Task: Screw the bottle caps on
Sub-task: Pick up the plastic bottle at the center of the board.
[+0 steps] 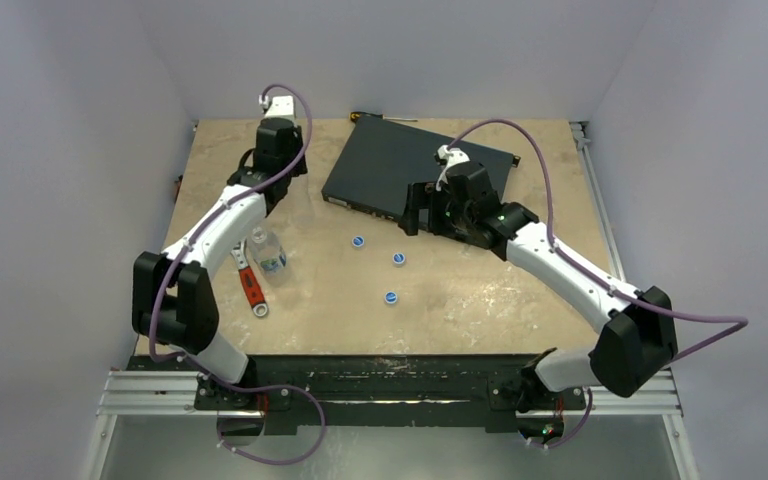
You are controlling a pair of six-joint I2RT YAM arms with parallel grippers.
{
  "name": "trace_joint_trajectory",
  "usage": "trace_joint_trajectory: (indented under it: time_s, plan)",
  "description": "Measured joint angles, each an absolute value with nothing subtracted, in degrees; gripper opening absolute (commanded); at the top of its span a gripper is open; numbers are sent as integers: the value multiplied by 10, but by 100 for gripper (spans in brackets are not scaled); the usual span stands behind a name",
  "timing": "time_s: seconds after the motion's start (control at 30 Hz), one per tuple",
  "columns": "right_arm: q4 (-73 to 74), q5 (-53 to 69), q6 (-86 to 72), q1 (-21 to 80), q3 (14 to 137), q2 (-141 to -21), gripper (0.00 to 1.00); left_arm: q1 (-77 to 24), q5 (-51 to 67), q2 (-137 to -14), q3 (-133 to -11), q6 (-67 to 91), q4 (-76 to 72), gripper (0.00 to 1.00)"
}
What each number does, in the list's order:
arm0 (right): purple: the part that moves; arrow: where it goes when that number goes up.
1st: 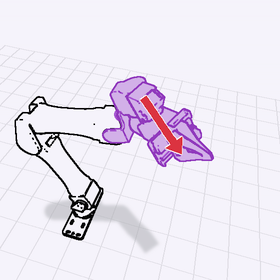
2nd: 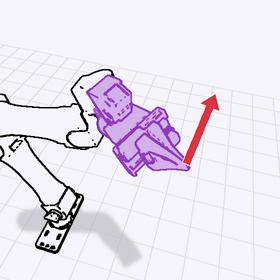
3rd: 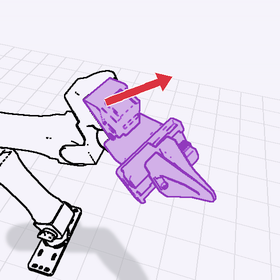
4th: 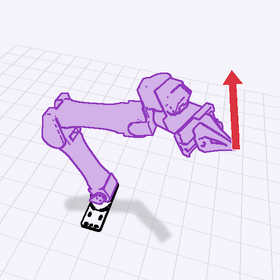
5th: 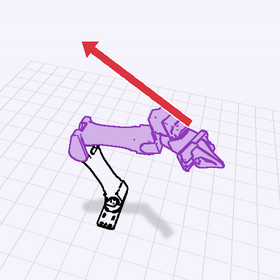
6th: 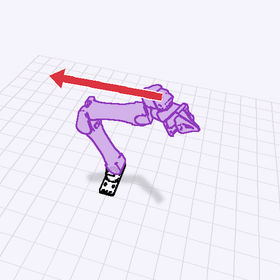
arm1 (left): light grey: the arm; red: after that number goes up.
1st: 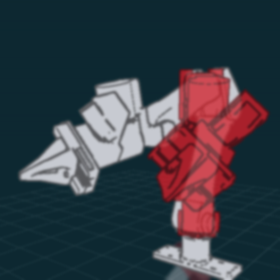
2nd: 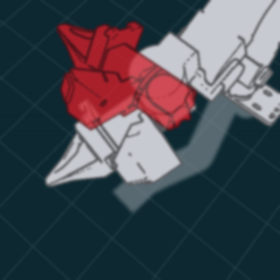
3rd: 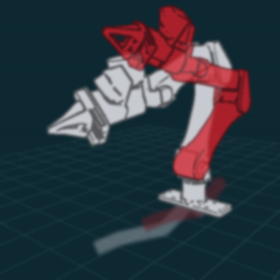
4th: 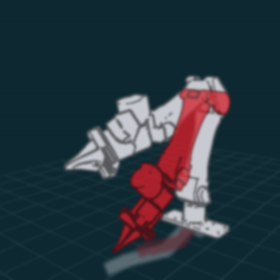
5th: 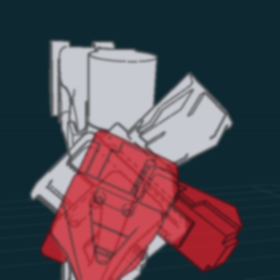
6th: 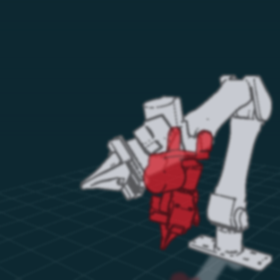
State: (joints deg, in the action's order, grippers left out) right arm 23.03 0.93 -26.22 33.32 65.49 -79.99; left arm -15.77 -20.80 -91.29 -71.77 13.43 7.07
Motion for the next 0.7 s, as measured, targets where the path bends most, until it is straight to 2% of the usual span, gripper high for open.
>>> trace_joint_trajectory:
  time_s: [0.23,0.43,0.7]
  plan:
    - [129,47,-190,378,630,-758,98,-159,-71,-902,-825,131,199,0]
    - [55,96,-153,397,629,-767,98,-167,78,-863,-833,153,262,0]
    - [13,99,-144,457,634,-833,98,-214,190,-845,-832,185,275,0]
